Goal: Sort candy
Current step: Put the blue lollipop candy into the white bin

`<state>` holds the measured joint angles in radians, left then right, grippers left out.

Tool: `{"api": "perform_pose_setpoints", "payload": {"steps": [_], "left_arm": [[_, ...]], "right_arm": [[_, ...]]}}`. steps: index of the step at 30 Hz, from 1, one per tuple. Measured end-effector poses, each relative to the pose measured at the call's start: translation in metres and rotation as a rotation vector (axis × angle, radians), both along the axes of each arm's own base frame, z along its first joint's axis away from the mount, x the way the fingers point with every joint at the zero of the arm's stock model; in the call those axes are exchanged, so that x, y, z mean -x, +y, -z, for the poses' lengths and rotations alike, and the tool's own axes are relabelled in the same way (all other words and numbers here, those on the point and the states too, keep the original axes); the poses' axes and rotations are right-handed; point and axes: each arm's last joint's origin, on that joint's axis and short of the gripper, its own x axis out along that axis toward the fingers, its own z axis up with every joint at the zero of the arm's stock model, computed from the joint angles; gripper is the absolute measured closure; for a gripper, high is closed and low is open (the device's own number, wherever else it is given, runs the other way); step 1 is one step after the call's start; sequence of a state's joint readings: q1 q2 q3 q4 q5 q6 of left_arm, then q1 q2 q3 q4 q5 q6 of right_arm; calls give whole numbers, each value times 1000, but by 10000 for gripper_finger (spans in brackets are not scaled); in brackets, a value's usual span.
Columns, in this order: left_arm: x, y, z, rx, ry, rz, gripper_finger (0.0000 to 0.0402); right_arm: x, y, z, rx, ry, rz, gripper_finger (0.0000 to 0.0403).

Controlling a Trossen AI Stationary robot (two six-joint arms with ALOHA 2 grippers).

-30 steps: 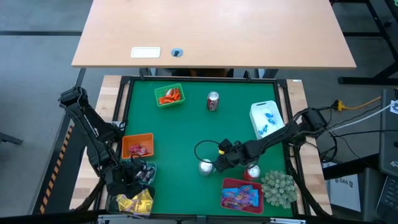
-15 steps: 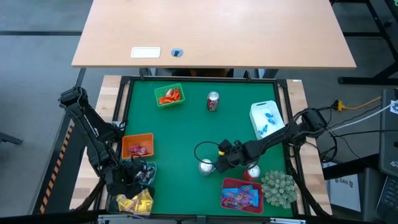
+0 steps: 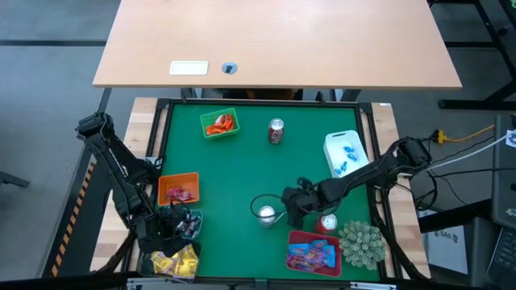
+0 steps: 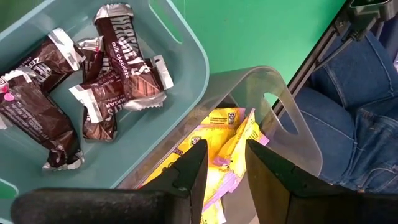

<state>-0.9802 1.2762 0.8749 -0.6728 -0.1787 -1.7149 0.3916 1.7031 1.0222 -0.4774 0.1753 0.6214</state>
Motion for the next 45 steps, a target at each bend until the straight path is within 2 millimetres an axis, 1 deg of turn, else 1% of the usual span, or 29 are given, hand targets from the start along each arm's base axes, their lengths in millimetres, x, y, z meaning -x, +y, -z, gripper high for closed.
{"api": "perform_pose_setpoints", "payload": {"steps": [3,6,16,19,30,39,45], "left_arm": [[0,0,0,-5,-4,9,304],[0,0,0,-16,-16,15,304],[-1,0,0,-25,-28,8,304],[-1,1,0,-25,-28,7,304],[-1,0,0,-25,-29,8,304],[-1,0,0,-25,-29,8,304],[-1,1,0,-31,-38,2,304]], "right_arm": [[0,1,0,35,8,-150,249],[1,1,1,82,11,-254,249],[1,1,1,174,19,-443,249],[3,0,2,188,36,-466,249],[2,-7,3,191,57,-453,249],[-2,-4,27,184,135,-489,249],[-4,-3,32,191,141,-488,250]]}}
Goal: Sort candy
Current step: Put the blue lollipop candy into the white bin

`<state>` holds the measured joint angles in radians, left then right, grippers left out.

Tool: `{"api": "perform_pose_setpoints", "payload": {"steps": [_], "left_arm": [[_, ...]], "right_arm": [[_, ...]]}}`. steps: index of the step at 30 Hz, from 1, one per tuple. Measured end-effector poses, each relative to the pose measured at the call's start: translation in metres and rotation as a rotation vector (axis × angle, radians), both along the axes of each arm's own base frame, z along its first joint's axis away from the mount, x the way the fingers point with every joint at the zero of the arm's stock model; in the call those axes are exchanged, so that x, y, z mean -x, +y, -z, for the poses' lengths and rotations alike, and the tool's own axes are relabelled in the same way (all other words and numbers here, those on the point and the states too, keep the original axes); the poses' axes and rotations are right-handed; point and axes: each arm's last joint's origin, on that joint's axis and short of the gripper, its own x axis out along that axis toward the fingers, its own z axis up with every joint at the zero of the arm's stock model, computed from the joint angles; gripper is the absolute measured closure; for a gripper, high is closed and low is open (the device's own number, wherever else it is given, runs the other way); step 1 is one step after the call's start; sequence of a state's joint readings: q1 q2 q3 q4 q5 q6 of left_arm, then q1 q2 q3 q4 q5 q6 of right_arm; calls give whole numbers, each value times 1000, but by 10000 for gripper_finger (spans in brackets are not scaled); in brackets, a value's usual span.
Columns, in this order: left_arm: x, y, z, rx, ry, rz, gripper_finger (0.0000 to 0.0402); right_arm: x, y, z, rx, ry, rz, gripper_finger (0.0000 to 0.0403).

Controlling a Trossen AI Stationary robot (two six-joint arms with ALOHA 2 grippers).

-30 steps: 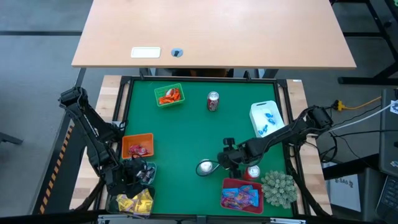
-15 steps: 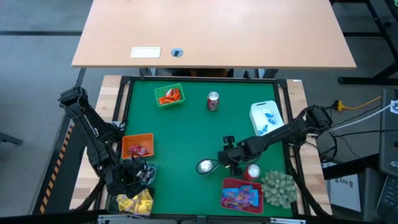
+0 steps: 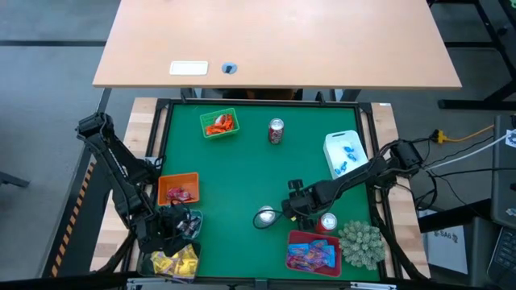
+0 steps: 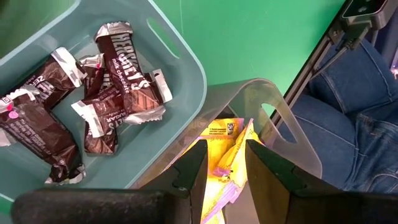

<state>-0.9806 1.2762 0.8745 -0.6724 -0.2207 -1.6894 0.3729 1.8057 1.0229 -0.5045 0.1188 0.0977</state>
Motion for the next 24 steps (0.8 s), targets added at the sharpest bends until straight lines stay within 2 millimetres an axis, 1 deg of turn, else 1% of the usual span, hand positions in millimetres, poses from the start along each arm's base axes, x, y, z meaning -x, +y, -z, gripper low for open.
{"api": "perform_pose_setpoints", "payload": {"steps": [4,9,19,21,24], "left_arm": [[0,0,0,-1,-2,-1,304],[0,0,0,-1,-2,-2,304],[0,0,0,-2,-2,-1,304],[0,0,0,-2,-2,-2,304],[0,0,0,-2,-2,-2,304]], "right_arm": [[-1,0,0,-4,-8,0,265],[-1,1,1,-10,-8,-3,298],[-2,2,1,-33,-19,-6,392],[-3,2,1,-34,-20,-6,398],[-3,2,0,-42,-24,15,391]]}}
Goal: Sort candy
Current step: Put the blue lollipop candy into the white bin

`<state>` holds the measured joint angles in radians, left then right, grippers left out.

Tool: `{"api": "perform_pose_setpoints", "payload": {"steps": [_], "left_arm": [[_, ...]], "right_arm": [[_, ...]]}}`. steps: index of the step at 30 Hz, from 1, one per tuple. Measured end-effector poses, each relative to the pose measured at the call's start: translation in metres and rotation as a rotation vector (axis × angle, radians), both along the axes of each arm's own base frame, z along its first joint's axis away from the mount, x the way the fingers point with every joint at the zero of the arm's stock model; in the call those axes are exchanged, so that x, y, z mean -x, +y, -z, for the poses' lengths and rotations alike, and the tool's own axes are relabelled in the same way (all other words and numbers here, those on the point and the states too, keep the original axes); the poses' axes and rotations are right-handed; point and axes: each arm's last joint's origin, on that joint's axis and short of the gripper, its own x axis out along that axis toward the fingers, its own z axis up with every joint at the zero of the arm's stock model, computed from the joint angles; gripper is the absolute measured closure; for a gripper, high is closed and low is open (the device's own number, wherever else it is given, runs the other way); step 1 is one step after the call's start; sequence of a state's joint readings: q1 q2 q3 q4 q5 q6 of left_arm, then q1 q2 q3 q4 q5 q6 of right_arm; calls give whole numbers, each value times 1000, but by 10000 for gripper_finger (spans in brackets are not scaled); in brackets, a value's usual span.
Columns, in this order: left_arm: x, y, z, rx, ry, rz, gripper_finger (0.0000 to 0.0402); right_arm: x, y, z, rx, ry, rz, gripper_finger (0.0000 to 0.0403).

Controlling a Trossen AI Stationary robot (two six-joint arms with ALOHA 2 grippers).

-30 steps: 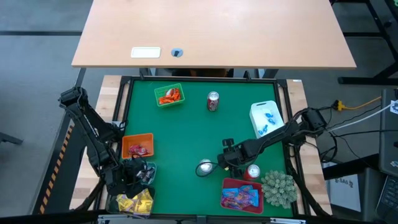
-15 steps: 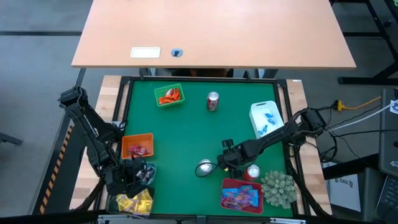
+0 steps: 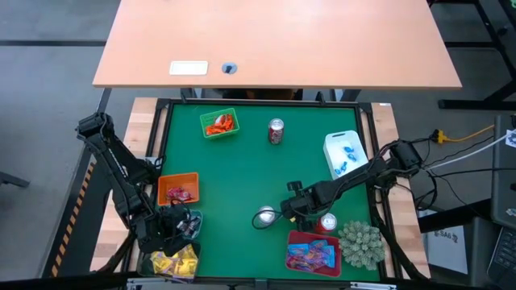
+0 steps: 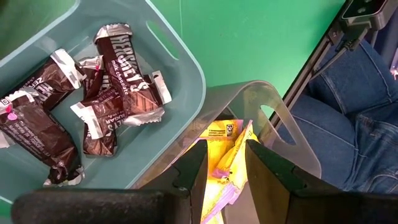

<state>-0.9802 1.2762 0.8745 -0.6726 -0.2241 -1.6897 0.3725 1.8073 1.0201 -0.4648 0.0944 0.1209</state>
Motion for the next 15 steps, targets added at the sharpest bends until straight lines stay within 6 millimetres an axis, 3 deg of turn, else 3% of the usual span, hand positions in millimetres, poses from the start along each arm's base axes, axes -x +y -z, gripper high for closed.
{"api": "perform_pose_setpoints", "payload": {"steps": [4,8,15], "left_arm": [[0,0,0,6,-4,0,304],[-3,-3,-2,36,-28,-4,304],[-24,1,-12,-23,-245,86,304]], "right_arm": [[2,-1,-7,-12,-15,14,398],[5,-3,-28,-43,-75,36,397],[25,-10,-63,-55,-98,38,400]]}}
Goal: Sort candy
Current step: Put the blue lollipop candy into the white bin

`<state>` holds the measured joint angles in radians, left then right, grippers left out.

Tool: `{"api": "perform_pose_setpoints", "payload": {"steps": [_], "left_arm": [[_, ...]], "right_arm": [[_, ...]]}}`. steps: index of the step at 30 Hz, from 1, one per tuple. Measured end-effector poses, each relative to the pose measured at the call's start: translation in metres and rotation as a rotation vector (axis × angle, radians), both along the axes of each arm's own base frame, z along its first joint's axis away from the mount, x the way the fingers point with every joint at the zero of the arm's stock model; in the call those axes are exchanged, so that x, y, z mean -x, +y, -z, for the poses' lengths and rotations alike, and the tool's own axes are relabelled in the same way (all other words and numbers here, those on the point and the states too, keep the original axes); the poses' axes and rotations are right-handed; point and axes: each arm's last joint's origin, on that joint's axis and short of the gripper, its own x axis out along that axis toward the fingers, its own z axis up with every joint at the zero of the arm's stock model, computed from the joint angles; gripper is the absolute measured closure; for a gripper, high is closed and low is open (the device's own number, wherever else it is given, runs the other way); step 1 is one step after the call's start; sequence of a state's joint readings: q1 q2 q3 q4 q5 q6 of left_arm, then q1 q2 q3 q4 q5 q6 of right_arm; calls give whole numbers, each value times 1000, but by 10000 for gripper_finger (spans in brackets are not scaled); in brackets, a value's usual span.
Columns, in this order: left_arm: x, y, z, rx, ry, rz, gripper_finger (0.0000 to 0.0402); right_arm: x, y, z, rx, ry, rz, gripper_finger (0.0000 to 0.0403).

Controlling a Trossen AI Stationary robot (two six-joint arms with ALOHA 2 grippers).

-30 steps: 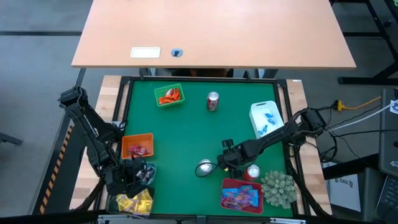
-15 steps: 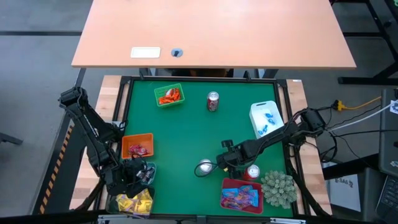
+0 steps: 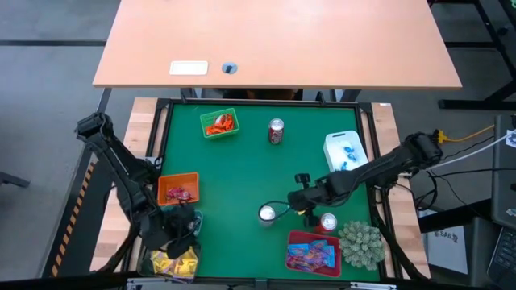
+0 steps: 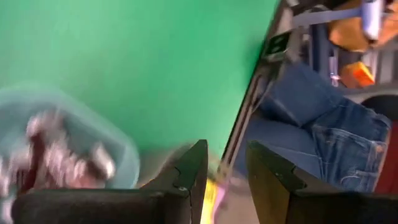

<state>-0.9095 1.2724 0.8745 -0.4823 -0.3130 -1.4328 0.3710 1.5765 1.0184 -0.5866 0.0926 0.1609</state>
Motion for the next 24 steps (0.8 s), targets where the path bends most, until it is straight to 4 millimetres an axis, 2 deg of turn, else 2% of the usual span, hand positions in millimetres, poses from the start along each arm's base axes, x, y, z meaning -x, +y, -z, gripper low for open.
{"api": "perform_pose_setpoints", "payload": {"steps": [8,12,18,21,24], "left_arm": [[-39,27,-8,-248,-217,143,304],[-60,47,-16,-502,-367,195,304],[-94,83,-39,-848,-600,192,304],[-99,104,-48,-909,-643,195,304],[-96,125,-56,-926,-627,158,304]], "right_arm": [[25,-17,-35,20,-25,83,401],[37,-35,-52,42,-51,141,401],[58,-56,-77,84,-127,179,401],[72,-60,-89,114,-167,186,401],[88,-65,-99,148,-192,206,400]]}}
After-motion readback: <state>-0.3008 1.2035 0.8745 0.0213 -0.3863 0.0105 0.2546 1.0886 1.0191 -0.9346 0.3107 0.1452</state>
